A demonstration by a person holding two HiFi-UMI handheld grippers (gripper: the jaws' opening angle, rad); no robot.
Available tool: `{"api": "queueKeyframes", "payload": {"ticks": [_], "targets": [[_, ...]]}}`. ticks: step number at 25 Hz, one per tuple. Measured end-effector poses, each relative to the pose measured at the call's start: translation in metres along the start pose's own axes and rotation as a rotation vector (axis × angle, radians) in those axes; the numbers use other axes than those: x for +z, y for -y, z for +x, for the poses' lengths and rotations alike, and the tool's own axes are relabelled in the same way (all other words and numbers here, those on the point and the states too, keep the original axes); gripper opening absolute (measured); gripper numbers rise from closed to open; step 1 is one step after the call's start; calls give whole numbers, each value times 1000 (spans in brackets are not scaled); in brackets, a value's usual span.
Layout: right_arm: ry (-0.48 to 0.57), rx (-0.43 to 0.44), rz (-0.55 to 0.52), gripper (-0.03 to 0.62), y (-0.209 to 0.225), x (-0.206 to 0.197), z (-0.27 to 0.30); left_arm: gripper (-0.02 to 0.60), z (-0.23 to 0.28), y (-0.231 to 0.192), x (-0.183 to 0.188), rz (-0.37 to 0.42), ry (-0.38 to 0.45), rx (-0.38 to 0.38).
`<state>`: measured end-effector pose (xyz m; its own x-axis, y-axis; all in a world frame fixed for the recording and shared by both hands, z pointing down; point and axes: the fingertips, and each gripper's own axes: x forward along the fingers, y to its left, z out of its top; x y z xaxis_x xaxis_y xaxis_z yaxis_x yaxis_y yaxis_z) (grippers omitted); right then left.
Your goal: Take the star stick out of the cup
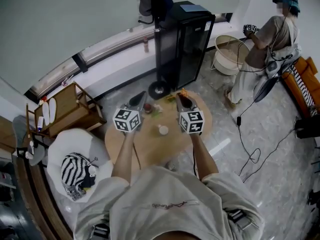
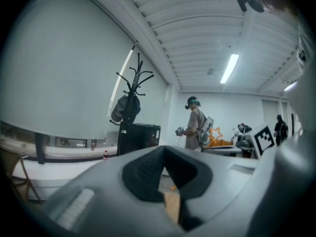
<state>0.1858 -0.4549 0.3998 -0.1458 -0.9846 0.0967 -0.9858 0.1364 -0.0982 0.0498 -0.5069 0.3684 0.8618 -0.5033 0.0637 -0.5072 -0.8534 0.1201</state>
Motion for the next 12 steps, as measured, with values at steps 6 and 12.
{"api": "queueKeyframes", "payload": {"ticks": [6,12], "targets": [[-6,15,-15,17,-10,-2,0,0,-4,1,0,2,1,1],[2,29,-22,17,-16,1,-3,0,-7,3,4,13,7,3]]}}
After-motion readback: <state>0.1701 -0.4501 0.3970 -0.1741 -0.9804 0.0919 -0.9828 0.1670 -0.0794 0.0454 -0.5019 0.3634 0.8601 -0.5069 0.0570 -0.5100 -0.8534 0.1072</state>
